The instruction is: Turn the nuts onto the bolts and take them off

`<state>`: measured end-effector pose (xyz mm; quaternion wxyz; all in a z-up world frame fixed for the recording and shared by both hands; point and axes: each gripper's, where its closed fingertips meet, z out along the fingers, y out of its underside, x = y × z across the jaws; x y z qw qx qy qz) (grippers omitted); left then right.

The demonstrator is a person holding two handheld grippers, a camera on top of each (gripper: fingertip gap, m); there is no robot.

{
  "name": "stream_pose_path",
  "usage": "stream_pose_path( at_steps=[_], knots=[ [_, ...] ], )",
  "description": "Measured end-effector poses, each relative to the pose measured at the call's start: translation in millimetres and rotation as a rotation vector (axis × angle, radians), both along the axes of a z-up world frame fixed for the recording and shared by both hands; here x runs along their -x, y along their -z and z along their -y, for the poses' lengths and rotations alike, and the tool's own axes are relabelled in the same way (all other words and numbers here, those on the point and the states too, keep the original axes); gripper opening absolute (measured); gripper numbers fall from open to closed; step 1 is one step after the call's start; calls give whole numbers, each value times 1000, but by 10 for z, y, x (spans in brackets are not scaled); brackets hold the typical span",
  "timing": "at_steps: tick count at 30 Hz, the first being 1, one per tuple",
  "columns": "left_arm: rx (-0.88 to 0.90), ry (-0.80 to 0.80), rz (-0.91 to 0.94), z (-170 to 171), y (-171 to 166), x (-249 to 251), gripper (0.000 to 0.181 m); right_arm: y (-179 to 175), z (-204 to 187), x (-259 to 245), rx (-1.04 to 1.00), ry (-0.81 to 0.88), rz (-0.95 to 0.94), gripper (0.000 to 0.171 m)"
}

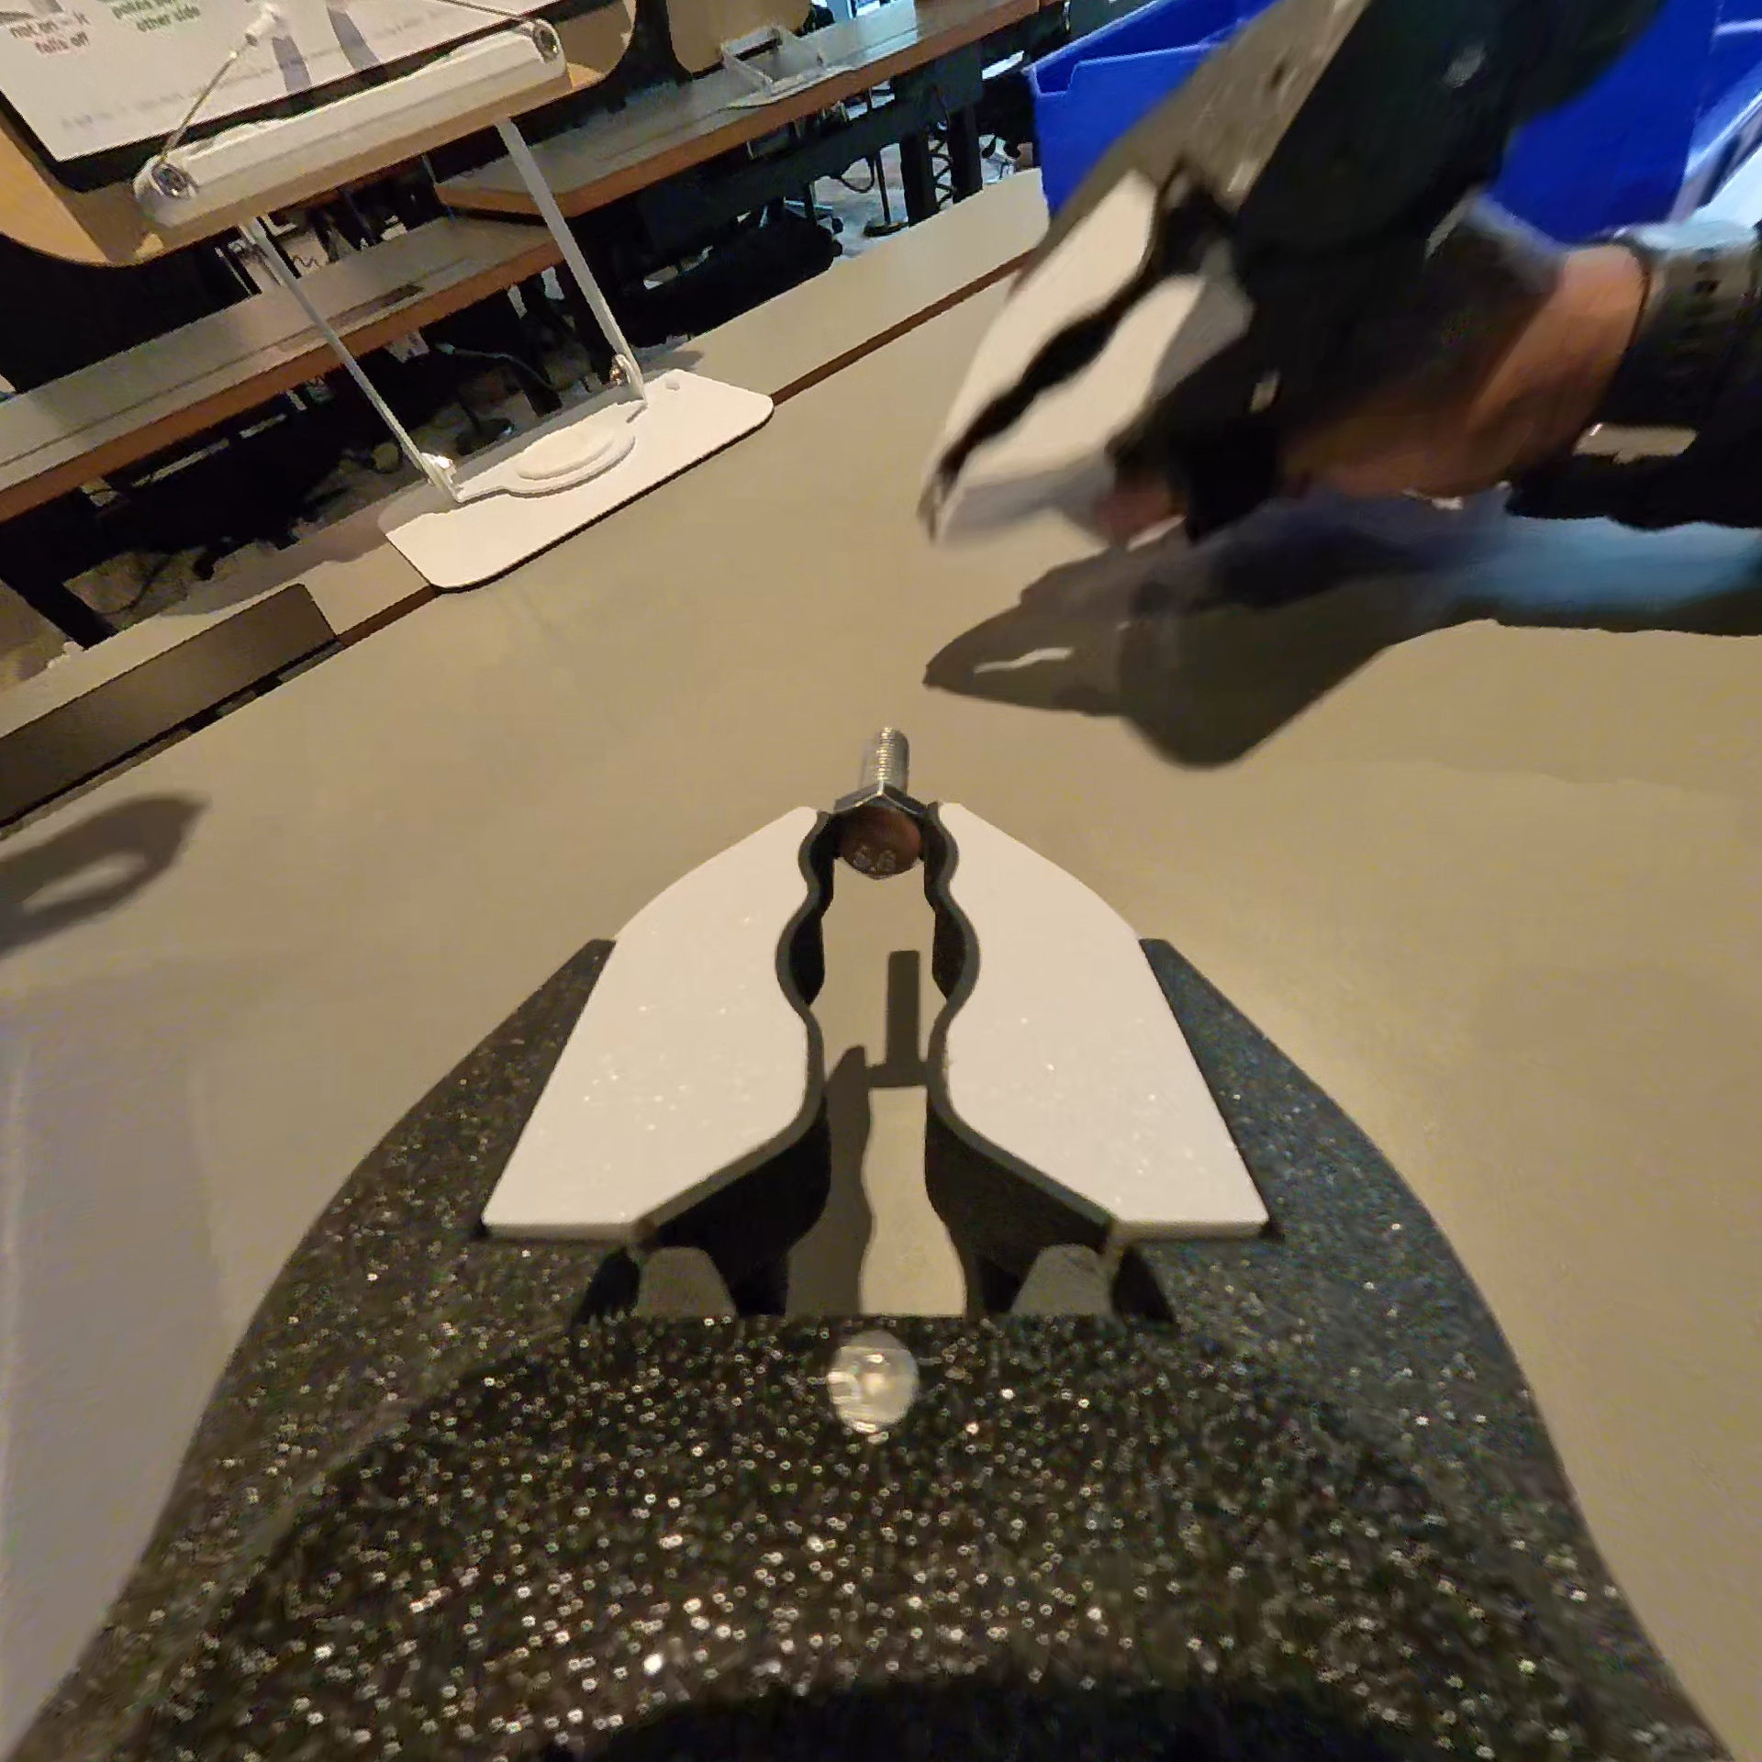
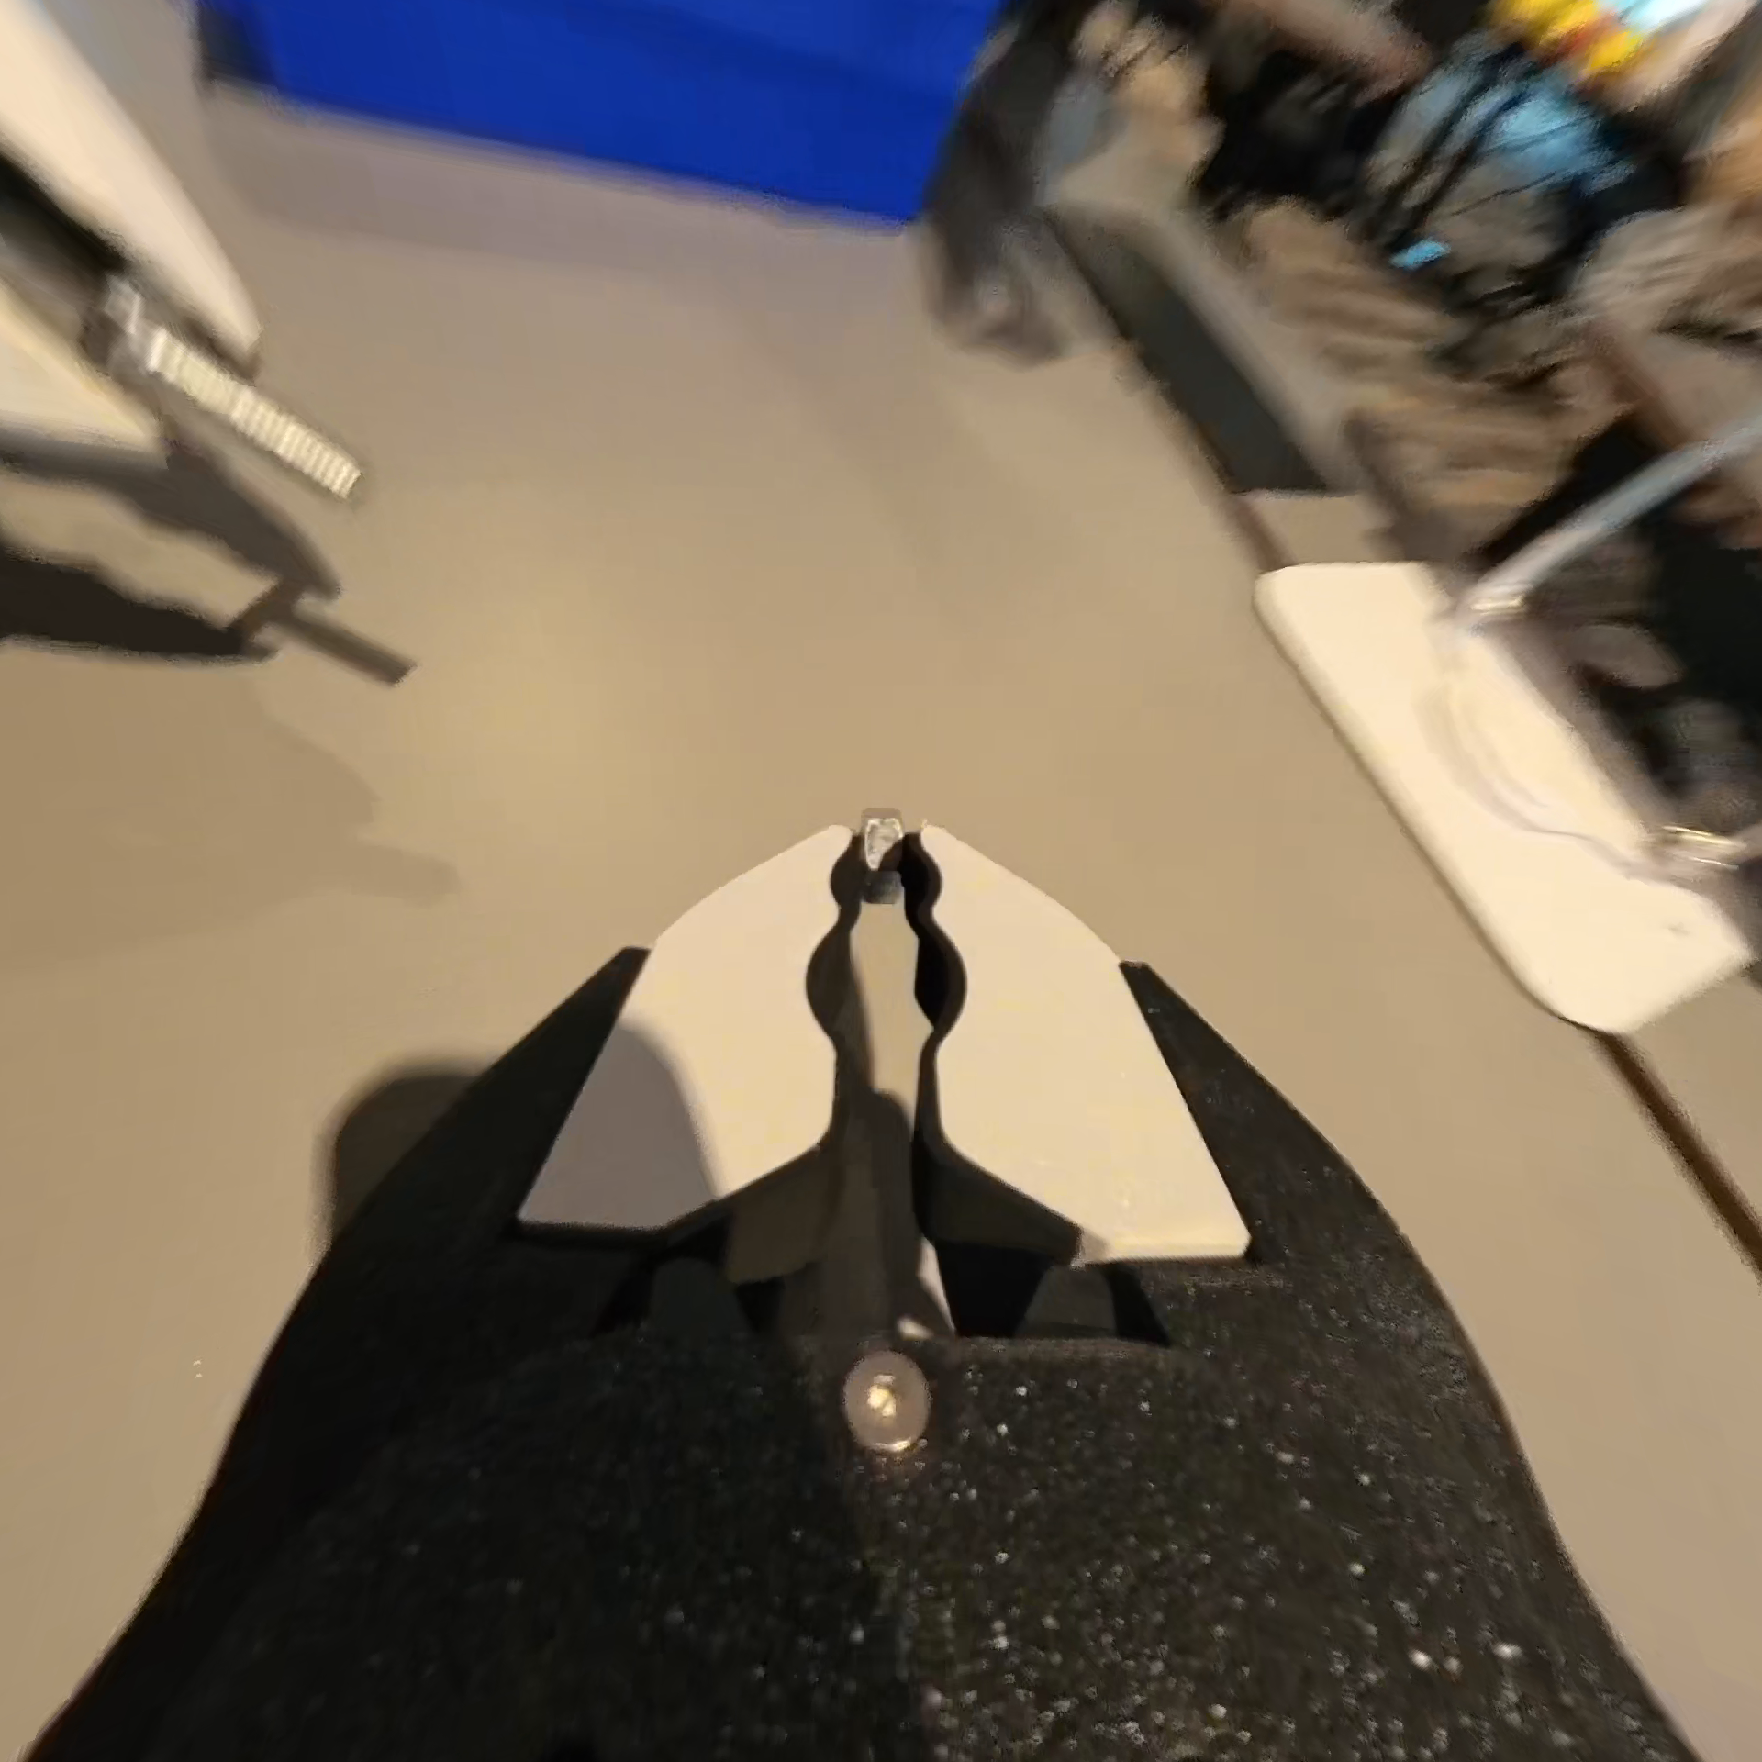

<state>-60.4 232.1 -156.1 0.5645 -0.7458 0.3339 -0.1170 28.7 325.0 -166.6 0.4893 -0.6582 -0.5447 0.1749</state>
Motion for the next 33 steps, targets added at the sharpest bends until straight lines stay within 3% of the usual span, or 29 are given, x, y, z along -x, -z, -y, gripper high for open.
stream_pose_path(
  at_steps=[5,33],
  knots=[
    [4,-4,-2,-5,11,8,17,-402,-136,-272,-26,87,-209,8],
    [9,0,-3,-1,24,22,17,-559,-262,-464,-107,188,-213,8]
  ],
)
